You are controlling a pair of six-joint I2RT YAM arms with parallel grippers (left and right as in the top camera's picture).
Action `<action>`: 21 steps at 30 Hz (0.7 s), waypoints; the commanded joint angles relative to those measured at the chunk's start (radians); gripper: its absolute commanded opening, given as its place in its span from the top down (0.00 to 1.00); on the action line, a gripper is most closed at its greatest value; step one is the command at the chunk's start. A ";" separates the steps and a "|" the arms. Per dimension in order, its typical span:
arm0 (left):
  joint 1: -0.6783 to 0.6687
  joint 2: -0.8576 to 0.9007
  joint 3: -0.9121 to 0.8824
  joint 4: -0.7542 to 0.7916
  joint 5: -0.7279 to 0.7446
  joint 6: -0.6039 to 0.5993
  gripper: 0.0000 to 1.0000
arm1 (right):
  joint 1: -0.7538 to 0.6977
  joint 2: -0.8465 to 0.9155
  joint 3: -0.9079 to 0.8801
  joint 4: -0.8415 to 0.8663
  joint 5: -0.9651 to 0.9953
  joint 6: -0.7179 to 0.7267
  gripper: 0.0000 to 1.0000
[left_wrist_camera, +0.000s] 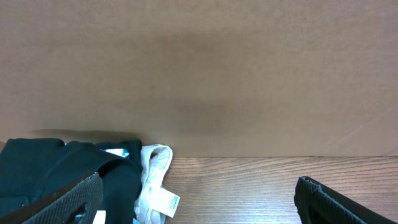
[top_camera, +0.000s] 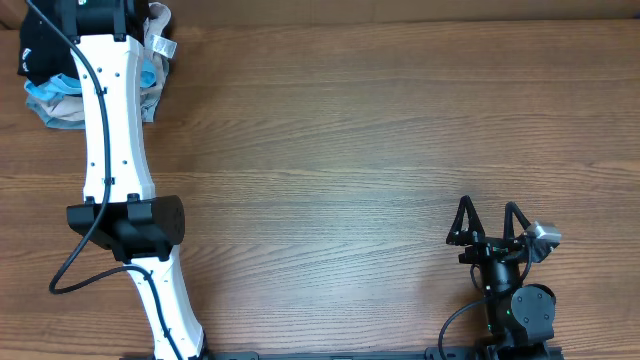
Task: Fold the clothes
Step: 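Place the bundle on the pile and open the left gripper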
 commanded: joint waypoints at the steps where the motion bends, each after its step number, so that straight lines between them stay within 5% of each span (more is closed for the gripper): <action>1: 0.004 0.001 0.004 0.002 0.011 -0.012 0.00 | 0.005 -0.012 -0.010 0.002 0.014 0.001 0.00; 11: -0.011 -0.062 -0.049 -0.050 0.011 -0.012 0.00 | 0.005 -0.012 -0.010 0.002 0.014 0.001 0.00; 21: -0.098 -0.563 -0.741 -0.049 0.011 -0.011 0.00 | 0.005 -0.012 -0.010 0.002 0.014 0.001 0.00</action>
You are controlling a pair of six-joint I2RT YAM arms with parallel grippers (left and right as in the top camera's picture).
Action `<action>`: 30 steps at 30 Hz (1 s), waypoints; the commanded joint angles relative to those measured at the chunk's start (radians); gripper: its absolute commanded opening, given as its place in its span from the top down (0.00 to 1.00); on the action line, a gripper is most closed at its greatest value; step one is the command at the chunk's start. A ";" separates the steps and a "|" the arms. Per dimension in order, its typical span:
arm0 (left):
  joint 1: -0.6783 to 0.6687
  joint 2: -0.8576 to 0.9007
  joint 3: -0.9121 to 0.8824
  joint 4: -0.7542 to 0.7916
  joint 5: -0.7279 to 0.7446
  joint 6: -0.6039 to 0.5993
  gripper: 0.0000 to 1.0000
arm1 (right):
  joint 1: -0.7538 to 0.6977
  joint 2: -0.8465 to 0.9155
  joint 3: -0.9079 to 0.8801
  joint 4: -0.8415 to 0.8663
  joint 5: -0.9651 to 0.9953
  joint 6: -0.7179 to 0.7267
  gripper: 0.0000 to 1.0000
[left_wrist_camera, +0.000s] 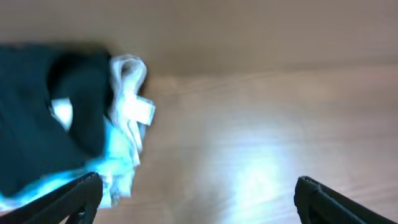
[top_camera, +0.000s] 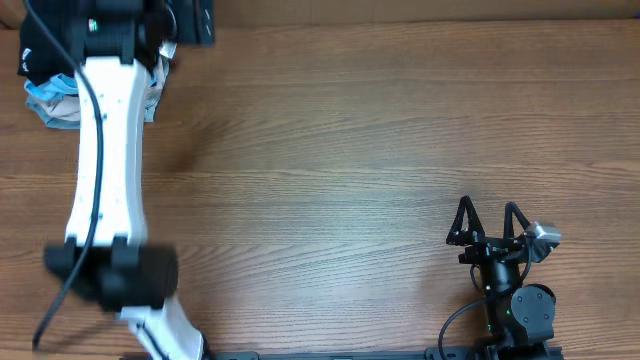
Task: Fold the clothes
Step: 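Place the bundle on the pile and open the left gripper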
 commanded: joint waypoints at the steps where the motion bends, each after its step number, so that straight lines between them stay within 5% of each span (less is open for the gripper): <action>1: -0.044 -0.228 -0.217 0.004 0.010 -0.009 0.00 | 0.005 -0.012 -0.010 0.006 0.014 0.000 0.00; 15: -0.107 -0.859 -0.856 0.030 -0.098 0.082 0.00 | 0.005 -0.012 -0.010 0.006 0.014 0.001 0.00; 30: -0.108 -1.443 -1.624 0.771 -0.026 -0.024 0.00 | 0.005 -0.012 -0.010 0.006 0.014 0.000 0.00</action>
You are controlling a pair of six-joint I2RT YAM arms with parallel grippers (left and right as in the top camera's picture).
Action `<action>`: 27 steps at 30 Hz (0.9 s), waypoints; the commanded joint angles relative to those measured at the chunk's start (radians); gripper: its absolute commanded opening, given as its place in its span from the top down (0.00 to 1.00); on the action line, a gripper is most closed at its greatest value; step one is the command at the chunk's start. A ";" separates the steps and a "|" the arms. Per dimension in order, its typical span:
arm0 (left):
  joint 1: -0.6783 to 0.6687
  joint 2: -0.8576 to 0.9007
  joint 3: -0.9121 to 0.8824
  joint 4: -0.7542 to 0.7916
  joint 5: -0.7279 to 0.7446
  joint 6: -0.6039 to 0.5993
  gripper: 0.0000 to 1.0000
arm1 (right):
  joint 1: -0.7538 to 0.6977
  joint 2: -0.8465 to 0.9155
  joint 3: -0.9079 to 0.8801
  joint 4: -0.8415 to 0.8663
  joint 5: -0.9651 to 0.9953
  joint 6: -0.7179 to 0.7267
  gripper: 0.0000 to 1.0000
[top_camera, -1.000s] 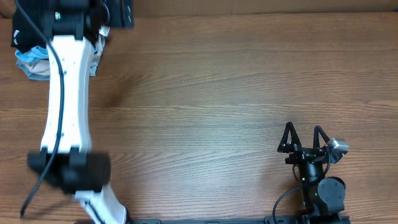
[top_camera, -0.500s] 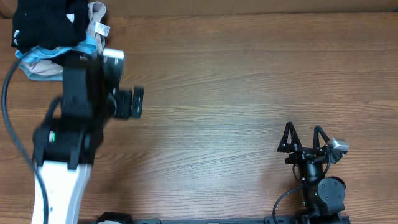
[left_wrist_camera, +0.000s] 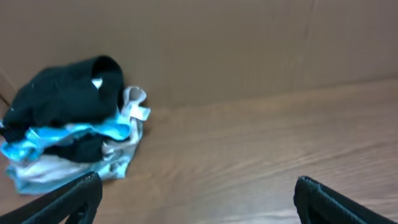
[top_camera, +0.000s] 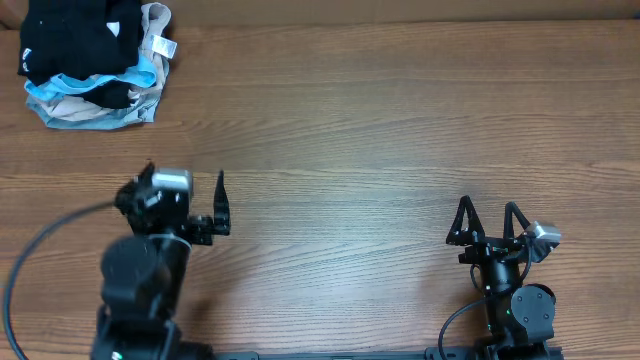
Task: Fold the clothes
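A heap of clothes [top_camera: 92, 55], black, light blue and beige, lies crumpled in the far left corner of the wooden table [top_camera: 380, 130]. The left wrist view shows the same heap [left_wrist_camera: 68, 134] well ahead and to the left. My left gripper [top_camera: 183, 198] is at the near left of the table, far from the heap. It stands open, and nothing but bare wood shows between its fingertips [left_wrist_camera: 314, 190]. My right gripper [top_camera: 488, 222] sits at the near right, open and holding nothing.
A brown cardboard wall [left_wrist_camera: 217, 50] runs along the table's far edge behind the heap. The left arm's black cable [top_camera: 40, 250] loops out to the left of its base.
The left arm was stretched out to the far left corner beside the heap; now it is drawn back to the near left, gripper still open and holding nothing. The heap and right arm are unchanged.
At first the left arm reached over the far left corner with its open gripper low beside the heap. Then it was still there, looking down on the clothes. Now it is back near the table's front, and the heap lies unfolded where it was.
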 commanded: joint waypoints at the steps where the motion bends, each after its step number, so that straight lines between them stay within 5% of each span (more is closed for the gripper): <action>1: 0.000 -0.121 -0.177 0.106 0.020 -0.071 0.00 | 0.005 -0.012 -0.010 0.005 0.014 0.000 0.00; 12: 0.000 -0.347 -0.516 0.544 0.019 -0.109 0.00 | 0.005 -0.012 -0.010 0.005 0.014 0.000 0.00; 19: 0.008 -0.480 -0.596 0.526 0.022 -0.109 0.00 | 0.005 -0.012 -0.010 0.005 0.014 0.001 0.00; 27: 0.091 -0.515 -0.595 0.213 0.161 -0.109 0.00 | 0.005 -0.012 -0.010 0.005 0.014 0.000 0.00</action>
